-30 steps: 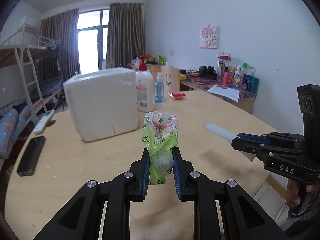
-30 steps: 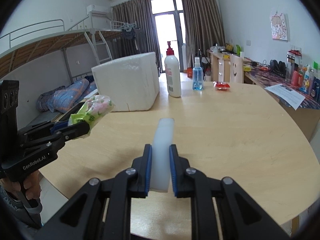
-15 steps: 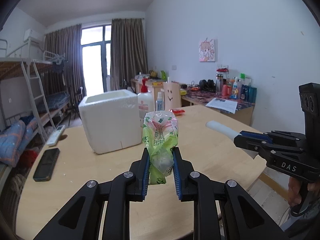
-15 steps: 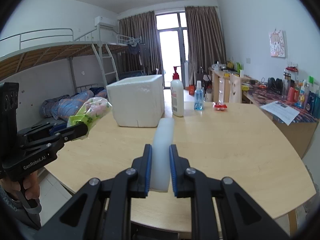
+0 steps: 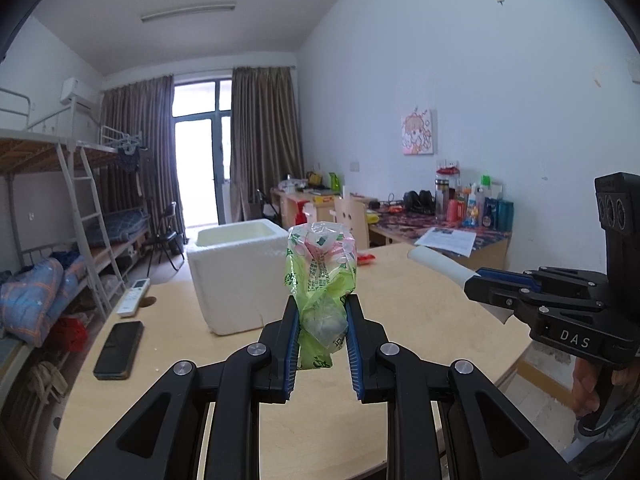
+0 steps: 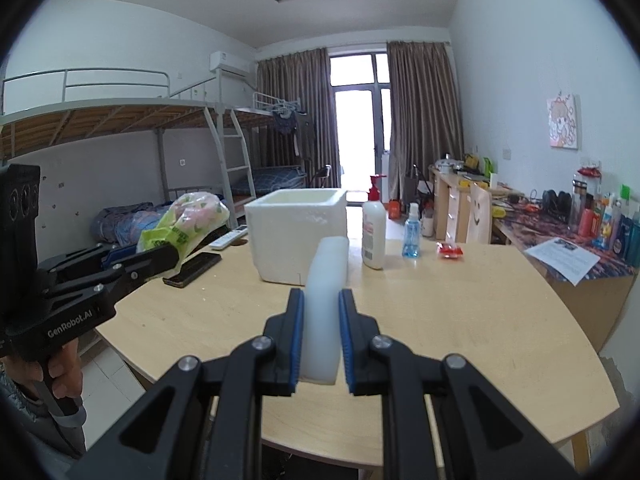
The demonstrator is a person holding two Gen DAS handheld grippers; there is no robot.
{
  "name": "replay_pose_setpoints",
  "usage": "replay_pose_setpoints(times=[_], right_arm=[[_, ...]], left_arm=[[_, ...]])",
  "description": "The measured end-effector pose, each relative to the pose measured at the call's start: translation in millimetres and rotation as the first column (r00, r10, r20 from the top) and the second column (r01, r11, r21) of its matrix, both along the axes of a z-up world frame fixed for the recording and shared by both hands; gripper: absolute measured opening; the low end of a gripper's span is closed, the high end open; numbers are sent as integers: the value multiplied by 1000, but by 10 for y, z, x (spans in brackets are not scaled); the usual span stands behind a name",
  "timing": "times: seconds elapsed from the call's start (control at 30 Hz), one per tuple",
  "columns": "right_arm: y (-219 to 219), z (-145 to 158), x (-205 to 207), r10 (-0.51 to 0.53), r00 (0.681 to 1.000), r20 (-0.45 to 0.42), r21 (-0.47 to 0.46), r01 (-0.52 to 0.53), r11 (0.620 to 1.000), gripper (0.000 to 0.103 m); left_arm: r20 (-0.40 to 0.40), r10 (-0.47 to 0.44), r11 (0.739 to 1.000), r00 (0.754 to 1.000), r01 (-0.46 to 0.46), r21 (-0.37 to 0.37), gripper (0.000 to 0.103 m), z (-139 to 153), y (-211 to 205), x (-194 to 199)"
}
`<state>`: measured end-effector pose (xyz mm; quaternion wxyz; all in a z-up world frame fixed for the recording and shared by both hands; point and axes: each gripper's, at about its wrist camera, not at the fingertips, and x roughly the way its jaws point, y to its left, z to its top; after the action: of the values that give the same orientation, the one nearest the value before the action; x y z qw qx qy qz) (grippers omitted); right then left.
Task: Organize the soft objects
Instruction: 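Lift and carry the packet and stick with both tools toward the white foam box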
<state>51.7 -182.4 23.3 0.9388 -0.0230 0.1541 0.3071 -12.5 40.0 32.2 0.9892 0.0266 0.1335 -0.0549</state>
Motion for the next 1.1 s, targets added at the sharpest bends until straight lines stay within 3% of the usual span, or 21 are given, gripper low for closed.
replay_pose_setpoints(times=[0.43,1.1], right_arm=[[290,82,214,70,997,17,-11,-70,997,20],[715,334,650,110,994,-3,-38,-110,993,20]], left_arm=[[25,44,999,999,-44,-5,22,83,256,156],[-16,112,993,994,-113,-31,23,254,660,676]])
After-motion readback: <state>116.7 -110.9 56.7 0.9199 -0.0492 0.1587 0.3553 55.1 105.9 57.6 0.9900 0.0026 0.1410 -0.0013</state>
